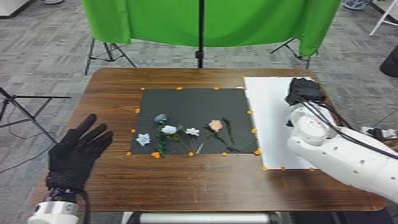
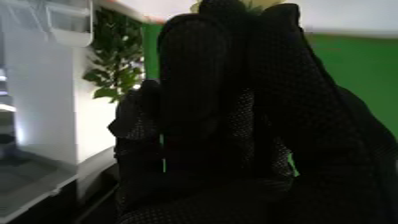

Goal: Arrange flowers

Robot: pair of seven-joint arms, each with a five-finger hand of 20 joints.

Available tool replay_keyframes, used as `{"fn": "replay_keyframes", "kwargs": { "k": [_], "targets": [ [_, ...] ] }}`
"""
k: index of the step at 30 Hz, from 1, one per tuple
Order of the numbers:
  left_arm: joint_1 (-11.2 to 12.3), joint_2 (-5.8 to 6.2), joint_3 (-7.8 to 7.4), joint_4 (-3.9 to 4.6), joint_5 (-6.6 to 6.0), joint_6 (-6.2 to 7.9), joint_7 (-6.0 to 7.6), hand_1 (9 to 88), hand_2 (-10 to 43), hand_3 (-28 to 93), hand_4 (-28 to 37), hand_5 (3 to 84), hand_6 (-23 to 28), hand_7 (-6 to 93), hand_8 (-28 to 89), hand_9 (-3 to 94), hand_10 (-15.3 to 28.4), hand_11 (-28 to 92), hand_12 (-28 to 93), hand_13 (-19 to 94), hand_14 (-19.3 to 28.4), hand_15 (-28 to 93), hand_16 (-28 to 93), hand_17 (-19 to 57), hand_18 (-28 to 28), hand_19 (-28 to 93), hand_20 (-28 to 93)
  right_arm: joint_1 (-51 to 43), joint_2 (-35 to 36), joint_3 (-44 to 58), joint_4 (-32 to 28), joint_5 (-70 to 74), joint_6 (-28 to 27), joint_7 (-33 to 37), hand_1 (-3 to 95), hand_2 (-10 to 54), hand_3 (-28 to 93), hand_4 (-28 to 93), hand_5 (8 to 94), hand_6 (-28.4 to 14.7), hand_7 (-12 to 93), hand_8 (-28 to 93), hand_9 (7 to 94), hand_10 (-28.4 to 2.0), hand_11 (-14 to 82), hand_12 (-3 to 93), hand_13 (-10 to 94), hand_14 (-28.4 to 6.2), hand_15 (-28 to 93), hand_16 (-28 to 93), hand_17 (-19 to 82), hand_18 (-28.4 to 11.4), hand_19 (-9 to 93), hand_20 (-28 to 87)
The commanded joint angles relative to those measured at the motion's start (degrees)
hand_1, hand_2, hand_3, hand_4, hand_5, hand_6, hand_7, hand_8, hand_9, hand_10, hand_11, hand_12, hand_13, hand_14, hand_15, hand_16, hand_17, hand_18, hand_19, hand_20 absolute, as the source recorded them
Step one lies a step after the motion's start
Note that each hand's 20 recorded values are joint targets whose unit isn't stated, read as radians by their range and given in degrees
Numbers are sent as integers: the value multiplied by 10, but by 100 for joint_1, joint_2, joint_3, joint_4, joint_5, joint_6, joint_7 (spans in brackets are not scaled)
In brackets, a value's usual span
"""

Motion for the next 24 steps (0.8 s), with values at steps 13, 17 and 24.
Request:
{"fn": "replay_keyframes", "kwargs": {
  "k": [13,17,24],
  "targets": [
    [129,-186,-32,18,92,-127,-98,228,66,789,-276,394,97,104,-91,355,204,215,99,238,281,486,-92,-92,284,584,60,-1824,-288,789,-2087,-291,-195,-610,567,-95,703,-283,873,25,161,18,937,-63,154,327,789,-26,574,285,337,-186,897,396],
    [94,-313,-62,13,174,-170,-206,227,67,789,-276,394,97,104,-91,355,204,216,99,238,281,486,-92,-92,284,584,60,-1894,-272,776,-2126,-371,-270,-636,565,-95,707,-283,871,25,163,19,937,-67,158,334,776,-32,591,284,327,-190,895,397],
    [110,-322,-67,15,160,-141,-184,228,67,789,-277,394,97,105,-91,355,204,216,99,238,281,486,-92,-92,284,584,60,-2256,-186,1202,-2380,-267,-529,-1111,493,-95,702,-283,826,28,146,-5,889,-76,342,287,724,-67,758,236,296,-214,892,445]
  ]
}}
